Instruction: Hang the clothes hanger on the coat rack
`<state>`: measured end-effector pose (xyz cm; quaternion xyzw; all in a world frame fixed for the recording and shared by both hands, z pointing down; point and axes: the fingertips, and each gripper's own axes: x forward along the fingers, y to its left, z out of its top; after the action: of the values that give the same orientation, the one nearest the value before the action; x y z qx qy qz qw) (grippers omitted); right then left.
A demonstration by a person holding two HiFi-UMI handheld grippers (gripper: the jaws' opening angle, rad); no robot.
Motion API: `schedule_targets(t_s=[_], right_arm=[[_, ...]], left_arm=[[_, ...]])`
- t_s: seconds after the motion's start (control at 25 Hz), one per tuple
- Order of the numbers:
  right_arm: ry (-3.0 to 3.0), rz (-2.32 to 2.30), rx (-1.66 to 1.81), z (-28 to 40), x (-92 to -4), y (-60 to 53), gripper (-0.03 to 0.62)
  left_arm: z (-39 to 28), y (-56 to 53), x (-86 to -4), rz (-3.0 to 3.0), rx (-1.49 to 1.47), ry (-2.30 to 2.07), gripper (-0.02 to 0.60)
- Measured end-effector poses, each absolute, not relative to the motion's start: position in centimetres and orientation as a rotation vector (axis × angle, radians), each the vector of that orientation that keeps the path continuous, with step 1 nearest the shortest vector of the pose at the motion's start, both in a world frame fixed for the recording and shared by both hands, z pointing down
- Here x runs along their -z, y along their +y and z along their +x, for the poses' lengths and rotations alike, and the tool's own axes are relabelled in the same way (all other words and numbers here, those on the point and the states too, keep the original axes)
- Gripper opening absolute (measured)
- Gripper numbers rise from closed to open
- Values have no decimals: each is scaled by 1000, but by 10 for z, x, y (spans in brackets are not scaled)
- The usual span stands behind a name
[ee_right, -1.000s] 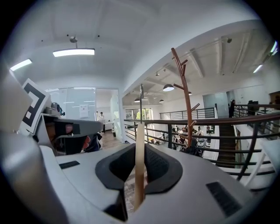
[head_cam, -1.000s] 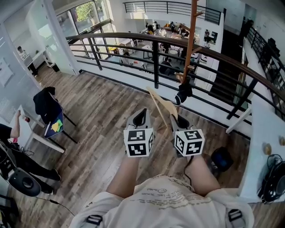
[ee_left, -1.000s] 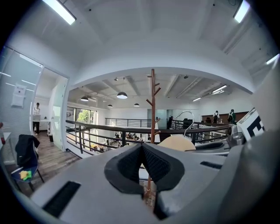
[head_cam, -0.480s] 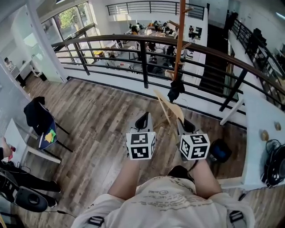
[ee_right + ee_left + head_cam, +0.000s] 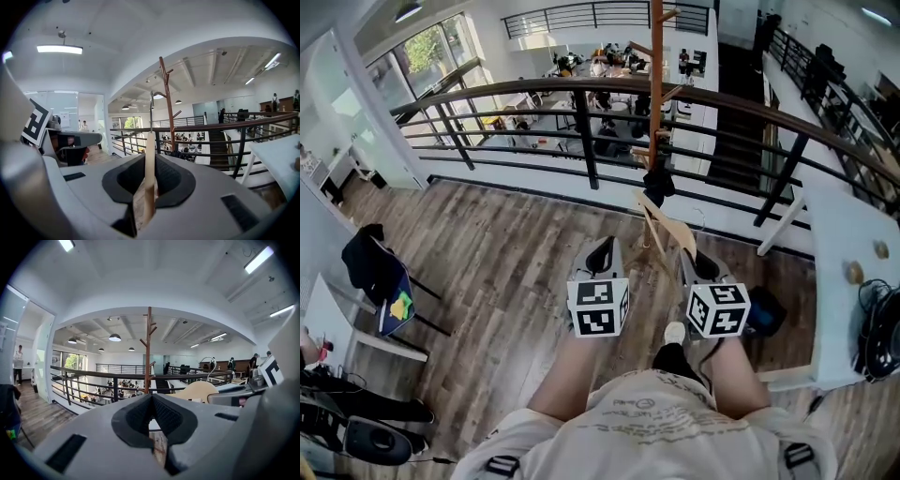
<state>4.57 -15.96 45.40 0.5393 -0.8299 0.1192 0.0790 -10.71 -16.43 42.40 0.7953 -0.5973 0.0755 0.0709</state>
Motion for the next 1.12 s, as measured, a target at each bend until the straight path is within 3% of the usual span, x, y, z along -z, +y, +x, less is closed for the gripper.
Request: schedule_targets(t_s=[0.6, 1.12], right_arm=[[-2331, 1848, -390, 133, -464, -227, 51], [-2323, 1872, -316, 177, -448, -361, 51]], left_arm=[[-51, -242, -438, 2455, -260, -1684, -3], [-17, -350, -430, 2454, -251, -1705, -3]])
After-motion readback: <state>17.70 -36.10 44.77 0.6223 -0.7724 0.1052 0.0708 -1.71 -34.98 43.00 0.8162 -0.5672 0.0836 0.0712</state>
